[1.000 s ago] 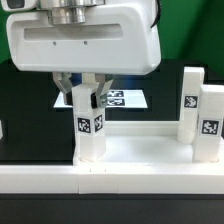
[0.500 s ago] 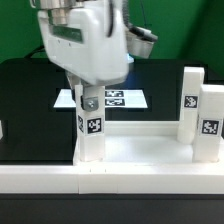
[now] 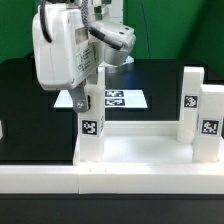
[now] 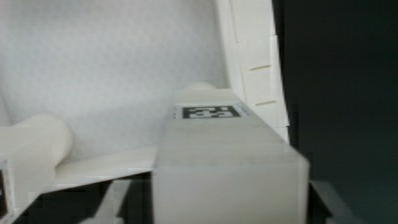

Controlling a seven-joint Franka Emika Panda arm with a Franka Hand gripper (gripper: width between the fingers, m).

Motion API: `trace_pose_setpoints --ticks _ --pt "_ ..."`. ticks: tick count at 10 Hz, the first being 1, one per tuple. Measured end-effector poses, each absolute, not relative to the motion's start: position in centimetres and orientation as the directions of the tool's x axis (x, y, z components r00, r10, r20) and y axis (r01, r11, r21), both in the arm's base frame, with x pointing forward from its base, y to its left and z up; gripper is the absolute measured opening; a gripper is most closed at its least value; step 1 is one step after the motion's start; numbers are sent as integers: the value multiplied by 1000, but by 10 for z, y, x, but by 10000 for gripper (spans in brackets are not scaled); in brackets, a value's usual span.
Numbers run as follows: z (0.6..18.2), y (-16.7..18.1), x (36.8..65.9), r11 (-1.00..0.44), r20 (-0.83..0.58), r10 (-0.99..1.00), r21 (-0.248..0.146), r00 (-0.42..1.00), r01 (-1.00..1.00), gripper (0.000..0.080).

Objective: Assemble desk

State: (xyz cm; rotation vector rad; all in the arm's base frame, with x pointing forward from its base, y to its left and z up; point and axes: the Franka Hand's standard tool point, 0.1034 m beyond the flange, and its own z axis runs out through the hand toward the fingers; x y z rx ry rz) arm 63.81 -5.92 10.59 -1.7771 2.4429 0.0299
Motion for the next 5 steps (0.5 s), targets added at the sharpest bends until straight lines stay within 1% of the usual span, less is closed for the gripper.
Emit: trace_pose_setpoints --ticks 1,2,4,5 --pt "106 -59 638 346 -112 -934 -51 -339 -937 290" --pt "106 -59 638 427 -119 -900 -40 -420 -903 290" --pt "106 -59 638 478 -120 -874 -32 -472 -878 290" --pt "106 -59 638 481 -120 -872 -32 -474 -876 290"
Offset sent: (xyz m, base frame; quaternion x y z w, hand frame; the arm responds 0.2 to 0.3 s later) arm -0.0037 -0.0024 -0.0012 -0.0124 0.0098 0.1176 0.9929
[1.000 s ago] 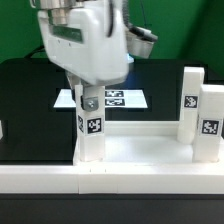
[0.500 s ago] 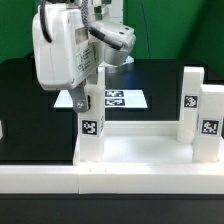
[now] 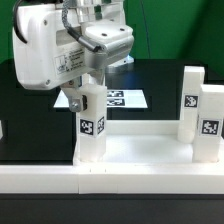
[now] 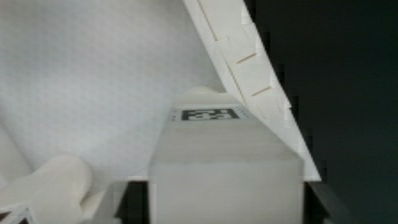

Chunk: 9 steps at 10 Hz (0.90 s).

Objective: Assemble desk

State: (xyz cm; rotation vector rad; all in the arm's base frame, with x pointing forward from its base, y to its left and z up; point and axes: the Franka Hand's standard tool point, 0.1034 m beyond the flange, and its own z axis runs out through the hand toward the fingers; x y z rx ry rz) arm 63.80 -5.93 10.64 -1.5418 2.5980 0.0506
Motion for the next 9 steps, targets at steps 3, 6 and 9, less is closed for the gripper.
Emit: trace_pose_setpoints --ticks 3,6,9 --pt "105 -60 637 231 -104 -969 -61 -224 -971 482" --pt "105 -59 637 -112 -78 -990 -90 120 -990 639" --pt "105 -59 637 -331 -56 -940 -105 338 -938 647"
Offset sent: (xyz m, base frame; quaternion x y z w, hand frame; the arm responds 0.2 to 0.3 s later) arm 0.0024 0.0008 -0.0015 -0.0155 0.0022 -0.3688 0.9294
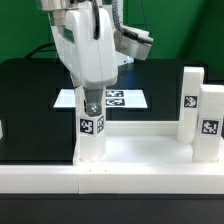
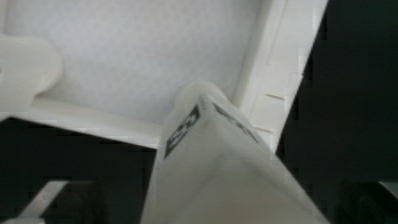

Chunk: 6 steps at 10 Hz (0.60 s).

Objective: Assemble desk

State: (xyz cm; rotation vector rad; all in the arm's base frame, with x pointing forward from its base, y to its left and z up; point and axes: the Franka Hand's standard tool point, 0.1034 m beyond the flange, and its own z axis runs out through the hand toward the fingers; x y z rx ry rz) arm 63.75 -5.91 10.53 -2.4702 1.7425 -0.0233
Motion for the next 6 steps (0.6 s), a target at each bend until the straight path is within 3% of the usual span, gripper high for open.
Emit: trace_pose_setpoints --ticks 4,6 --pt "105 -57 638 -775 12 -627 -113 779 -622 649" --pt "105 -58 638 -763 10 -642 -114 767 -637 649"
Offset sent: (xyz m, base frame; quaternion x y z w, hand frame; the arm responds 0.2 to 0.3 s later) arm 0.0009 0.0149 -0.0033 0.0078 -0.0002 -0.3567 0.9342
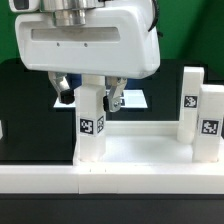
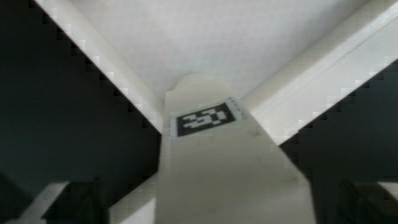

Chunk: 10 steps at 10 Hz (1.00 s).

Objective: Assemble desk

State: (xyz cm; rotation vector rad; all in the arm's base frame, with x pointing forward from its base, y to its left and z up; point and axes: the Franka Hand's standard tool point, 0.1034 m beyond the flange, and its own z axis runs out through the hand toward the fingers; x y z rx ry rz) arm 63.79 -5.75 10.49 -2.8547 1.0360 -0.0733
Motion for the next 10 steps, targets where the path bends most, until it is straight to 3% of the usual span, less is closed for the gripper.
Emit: trace_pose_setpoints --ticks 2,3,4,7,10 --pt "105 -58 638 -746 7 -661 -114 750 -656 385" --pt "105 -57 638 -679 -5 -729 -116 684 -725 385" --pt "105 -58 638 -622 -13 -779 -115 627 -774 290" --pt "105 -59 638 -389 -44 -918 -107 395 -915 290" --pt "104 -58 637 76 -118 -991 -74 -67 -994 290"
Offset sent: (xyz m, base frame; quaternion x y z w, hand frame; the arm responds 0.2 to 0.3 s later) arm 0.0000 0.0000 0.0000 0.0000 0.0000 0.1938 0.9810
